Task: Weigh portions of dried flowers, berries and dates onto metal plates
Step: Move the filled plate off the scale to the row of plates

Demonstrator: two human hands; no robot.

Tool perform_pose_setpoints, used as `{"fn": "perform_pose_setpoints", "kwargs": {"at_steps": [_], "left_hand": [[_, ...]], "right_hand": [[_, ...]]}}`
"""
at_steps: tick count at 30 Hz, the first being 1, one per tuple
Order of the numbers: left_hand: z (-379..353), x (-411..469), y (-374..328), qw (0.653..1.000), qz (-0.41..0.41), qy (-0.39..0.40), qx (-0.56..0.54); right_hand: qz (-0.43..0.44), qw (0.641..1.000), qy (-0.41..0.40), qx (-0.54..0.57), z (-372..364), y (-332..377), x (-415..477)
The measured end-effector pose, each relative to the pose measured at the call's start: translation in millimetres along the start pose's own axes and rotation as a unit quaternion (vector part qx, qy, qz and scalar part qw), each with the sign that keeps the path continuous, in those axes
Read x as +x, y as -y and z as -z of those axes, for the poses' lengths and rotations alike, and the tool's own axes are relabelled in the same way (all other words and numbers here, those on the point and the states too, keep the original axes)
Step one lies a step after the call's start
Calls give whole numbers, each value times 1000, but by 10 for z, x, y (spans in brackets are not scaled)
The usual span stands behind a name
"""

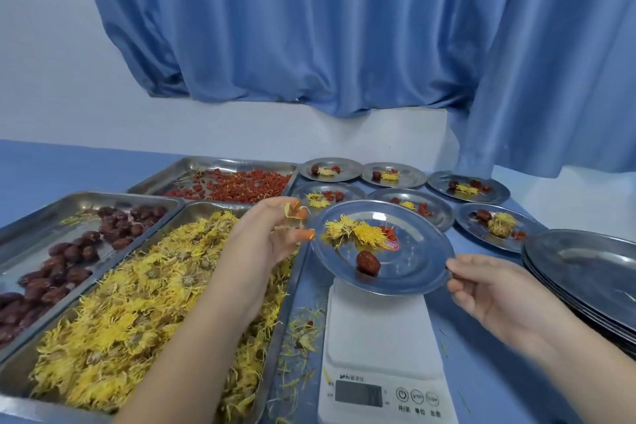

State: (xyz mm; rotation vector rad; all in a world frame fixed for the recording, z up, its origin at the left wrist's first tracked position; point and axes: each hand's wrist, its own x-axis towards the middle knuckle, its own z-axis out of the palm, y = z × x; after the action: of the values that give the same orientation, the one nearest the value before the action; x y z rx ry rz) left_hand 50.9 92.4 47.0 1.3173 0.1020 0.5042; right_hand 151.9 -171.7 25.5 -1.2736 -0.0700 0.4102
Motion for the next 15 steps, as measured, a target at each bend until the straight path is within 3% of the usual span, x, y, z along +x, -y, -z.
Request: {"fn": "perform_pose_setpoints", "kwargs": {"at_steps": [4,11,15], "left_hand": [[91,325,-211,998,25,30,39],[417,716,-464,996,43,72,-15],[589,806,-471,997,41,40,-47]], "right_hand": [[2,1000,-20,13,-161,91,306],[42,998,-32,17,-537,328,989],[60,994,-71,51,-774,481,1449]]}}
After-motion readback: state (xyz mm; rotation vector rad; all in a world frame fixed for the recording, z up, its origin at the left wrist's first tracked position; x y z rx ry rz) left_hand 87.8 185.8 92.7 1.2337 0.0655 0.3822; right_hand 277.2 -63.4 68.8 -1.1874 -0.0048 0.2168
